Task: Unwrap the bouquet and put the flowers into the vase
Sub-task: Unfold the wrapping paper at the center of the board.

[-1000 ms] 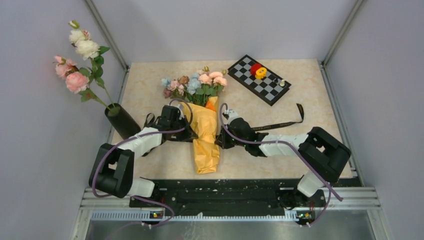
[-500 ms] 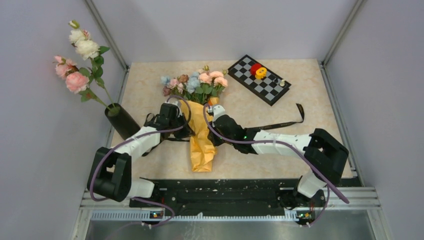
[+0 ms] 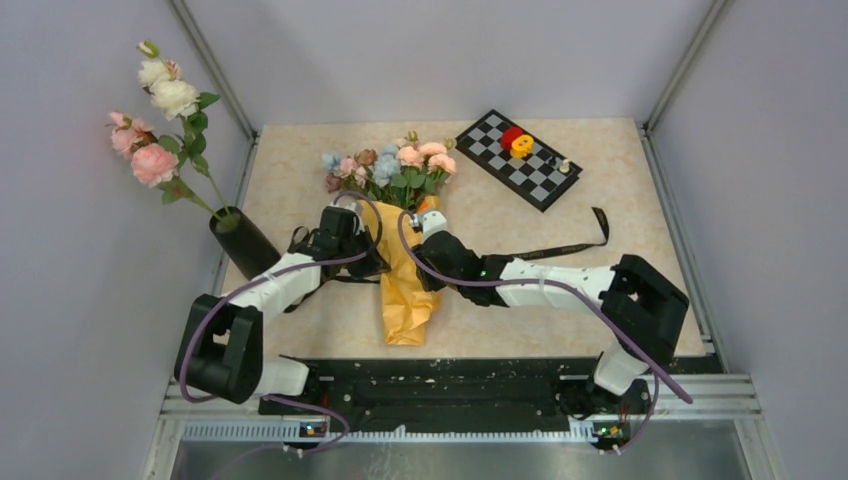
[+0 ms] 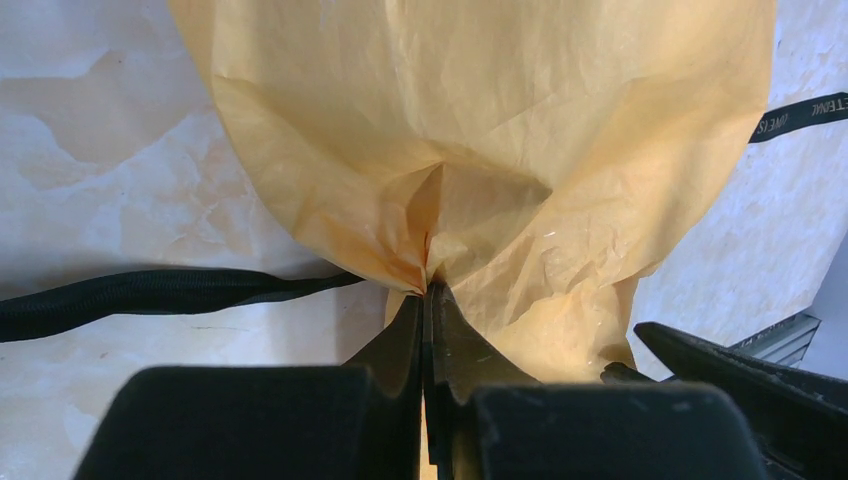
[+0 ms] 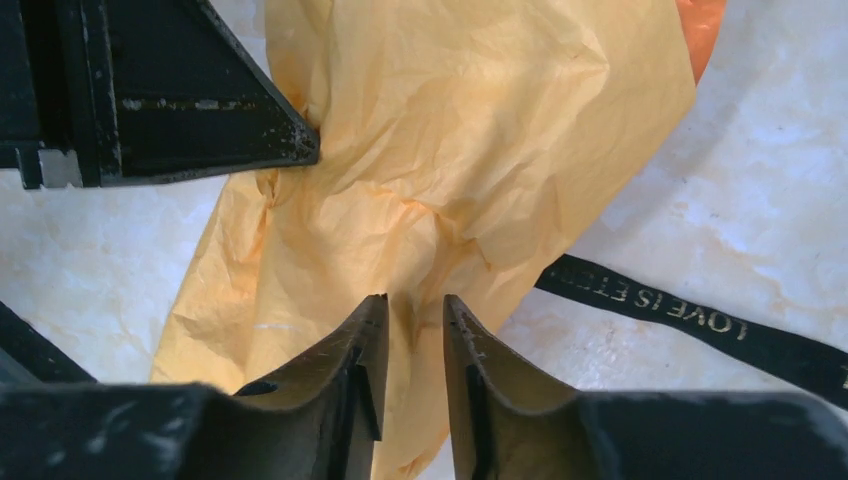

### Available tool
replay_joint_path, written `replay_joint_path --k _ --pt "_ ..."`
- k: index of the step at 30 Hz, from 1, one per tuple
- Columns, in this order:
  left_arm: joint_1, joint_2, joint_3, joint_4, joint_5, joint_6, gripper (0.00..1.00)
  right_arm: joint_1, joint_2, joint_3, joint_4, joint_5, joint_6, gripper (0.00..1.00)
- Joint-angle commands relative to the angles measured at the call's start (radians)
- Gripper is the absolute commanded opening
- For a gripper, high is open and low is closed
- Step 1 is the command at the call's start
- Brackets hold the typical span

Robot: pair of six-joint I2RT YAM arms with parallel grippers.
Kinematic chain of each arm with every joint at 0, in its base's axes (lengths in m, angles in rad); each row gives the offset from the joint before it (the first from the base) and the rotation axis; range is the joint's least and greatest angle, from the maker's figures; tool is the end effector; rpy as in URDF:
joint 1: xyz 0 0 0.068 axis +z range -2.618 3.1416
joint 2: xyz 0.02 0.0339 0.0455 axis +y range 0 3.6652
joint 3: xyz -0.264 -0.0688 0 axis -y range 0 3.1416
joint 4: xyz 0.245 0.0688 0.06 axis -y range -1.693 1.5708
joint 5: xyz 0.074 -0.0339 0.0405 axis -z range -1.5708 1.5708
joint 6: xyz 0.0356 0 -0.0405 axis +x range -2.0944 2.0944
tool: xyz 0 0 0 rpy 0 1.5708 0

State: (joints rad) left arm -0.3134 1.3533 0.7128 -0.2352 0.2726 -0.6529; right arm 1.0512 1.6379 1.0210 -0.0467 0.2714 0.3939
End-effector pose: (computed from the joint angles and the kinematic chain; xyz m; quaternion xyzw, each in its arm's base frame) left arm 0.2488 -0.0907 0.1898 -0.1117 0.9259 -0.2699 0.2395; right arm 0.1858 0.3056 0.2174 -0.2314 0.8621 0.1959 0.4061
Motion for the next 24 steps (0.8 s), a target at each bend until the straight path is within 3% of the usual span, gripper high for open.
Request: replay_joint_path --k 1,5,11,20,24 --pt "-0.001 0.017 0.007 0.048 0.013 -0.001 0.00 0.006 -0.043 -0.015 0.024 0.018 0.024 0.38" --pt "-0.001 0.027 0.002 0.054 0.016 0.001 0.00 -0.009 -0.099 -0.063 0.039 0.004 0.064 0.55" --pt "0.000 0.018 -0.013 0.052 -0.018 0.000 0.00 -0.082 -0.179 -0.211 0.151 -0.105 0.172 0.65" --pt "0.000 0.017 -0.033 0.031 -0.082 -0.003 0.00 -0.093 -0.243 -0.393 0.342 -0.148 0.322 0.70" --pt "0.001 0.012 -0.041 0.031 -0.093 -0.004 0.00 -0.094 -0.226 -0.421 0.382 -0.133 0.355 0.67"
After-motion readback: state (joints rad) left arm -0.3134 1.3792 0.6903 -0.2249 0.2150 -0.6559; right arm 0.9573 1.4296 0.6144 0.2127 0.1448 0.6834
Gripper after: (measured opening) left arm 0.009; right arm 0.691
